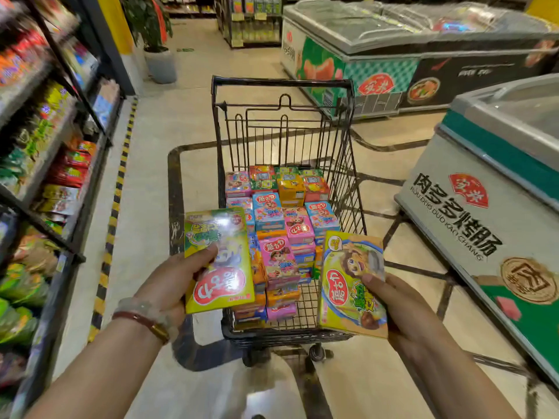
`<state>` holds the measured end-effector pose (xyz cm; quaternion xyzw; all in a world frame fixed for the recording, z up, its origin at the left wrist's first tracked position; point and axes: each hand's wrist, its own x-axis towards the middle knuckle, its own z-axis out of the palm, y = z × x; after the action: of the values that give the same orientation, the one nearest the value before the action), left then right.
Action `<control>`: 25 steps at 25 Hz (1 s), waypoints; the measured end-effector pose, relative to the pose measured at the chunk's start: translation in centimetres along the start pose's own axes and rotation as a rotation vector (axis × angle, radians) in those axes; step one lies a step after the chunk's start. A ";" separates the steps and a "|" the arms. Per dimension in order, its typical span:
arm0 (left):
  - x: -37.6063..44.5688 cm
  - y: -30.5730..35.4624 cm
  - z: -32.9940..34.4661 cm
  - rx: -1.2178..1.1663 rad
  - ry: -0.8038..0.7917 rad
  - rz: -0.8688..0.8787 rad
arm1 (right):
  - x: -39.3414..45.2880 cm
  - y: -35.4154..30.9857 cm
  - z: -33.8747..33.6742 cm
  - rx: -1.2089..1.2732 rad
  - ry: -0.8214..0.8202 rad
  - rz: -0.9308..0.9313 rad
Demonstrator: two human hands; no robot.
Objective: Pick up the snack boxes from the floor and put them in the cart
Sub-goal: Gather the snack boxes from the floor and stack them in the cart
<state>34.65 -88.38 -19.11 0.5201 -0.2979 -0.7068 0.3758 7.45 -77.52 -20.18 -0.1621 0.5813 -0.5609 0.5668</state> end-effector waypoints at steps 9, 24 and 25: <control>8.0 1.8 3.4 0.103 -0.025 -0.086 | 6.9 -3.0 -0.3 0.041 0.071 0.020; 26.3 -2.0 15.2 0.444 0.183 -0.250 | 29.4 -4.8 -1.8 -0.280 0.120 0.040; 27.4 -2.6 15.6 0.488 0.220 -0.242 | 30.2 -4.4 -1.5 -0.340 0.129 0.027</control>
<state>14.22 -109.58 -30.86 0.7005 -0.3525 -0.5930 0.1827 -4.98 -103.15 -31.27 -0.2114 0.7050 -0.4562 0.5001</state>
